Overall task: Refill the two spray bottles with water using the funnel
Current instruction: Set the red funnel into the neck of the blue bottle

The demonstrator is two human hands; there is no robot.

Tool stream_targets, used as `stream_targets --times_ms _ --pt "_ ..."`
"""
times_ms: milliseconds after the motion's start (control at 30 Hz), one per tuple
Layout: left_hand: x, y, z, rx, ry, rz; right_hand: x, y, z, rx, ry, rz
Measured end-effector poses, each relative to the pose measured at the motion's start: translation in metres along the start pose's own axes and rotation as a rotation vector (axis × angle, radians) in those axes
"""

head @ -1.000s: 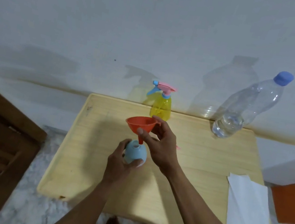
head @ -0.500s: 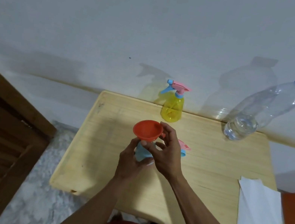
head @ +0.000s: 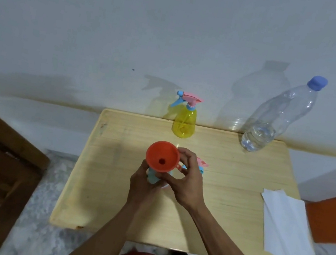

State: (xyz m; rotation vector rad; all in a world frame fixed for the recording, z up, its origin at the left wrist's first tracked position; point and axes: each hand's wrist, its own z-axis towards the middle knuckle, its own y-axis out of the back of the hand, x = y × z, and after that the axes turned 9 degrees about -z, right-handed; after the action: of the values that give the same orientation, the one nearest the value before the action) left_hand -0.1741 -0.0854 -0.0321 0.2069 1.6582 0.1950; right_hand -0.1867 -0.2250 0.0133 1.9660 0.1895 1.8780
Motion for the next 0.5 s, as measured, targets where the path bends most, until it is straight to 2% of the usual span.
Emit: stream_targets --times_ms 300,400,500 --pt "0.002 0.01 0.002 0.057 -0.062 0.032 -0.003 0.024 -0.02 -0.062 -0.028 -0.131" --pt "0.005 0.011 -0.009 -0.019 0.023 0.069 -0.01 0.037 -0.029 -0.138 -0.1 -0.14" --pt "0.009 0.005 -0.034 -0.102 -0.003 0.177 -0.02 0.055 -0.04 -0.218 -0.171 -0.135"
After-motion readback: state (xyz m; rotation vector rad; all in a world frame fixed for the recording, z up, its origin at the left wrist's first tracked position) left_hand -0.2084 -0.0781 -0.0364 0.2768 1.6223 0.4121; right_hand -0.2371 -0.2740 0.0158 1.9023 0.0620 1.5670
